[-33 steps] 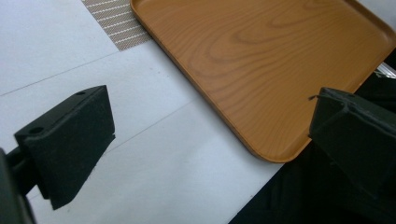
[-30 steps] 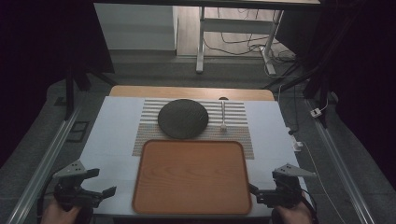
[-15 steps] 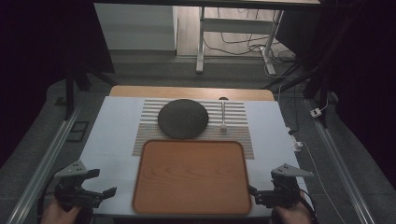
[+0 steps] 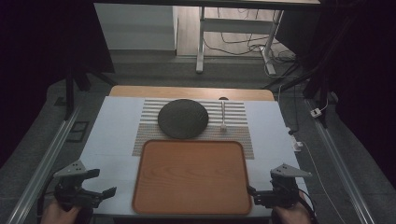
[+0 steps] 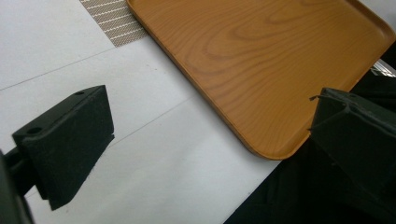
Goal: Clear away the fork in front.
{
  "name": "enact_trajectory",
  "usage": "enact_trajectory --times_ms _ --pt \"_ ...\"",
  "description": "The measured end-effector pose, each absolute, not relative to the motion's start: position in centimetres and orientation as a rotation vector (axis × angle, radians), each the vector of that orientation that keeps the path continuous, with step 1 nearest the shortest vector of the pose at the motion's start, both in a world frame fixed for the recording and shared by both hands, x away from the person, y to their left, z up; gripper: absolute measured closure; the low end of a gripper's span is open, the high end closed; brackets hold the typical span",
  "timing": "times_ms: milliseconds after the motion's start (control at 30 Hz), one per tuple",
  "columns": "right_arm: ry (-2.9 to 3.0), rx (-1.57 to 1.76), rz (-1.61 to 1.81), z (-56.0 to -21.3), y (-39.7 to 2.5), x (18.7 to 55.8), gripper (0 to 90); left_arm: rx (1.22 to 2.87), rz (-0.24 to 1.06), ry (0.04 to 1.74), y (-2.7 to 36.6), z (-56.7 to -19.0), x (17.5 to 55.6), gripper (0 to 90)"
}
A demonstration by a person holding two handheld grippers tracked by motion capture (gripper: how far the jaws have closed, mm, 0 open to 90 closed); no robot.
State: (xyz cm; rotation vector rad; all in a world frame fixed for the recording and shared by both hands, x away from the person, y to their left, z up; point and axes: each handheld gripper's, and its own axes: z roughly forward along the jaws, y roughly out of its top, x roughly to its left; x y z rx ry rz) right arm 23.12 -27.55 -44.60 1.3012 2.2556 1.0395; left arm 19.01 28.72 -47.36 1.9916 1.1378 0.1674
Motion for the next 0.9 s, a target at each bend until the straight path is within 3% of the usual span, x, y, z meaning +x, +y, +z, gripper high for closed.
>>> enact_trajectory --times_ms 900 --pt "2.338 1.201 1.044 -45.1 -24.4 24.4 0.0 1.994 0.154 1.149 28.8 -47.4 19.2 0.0"
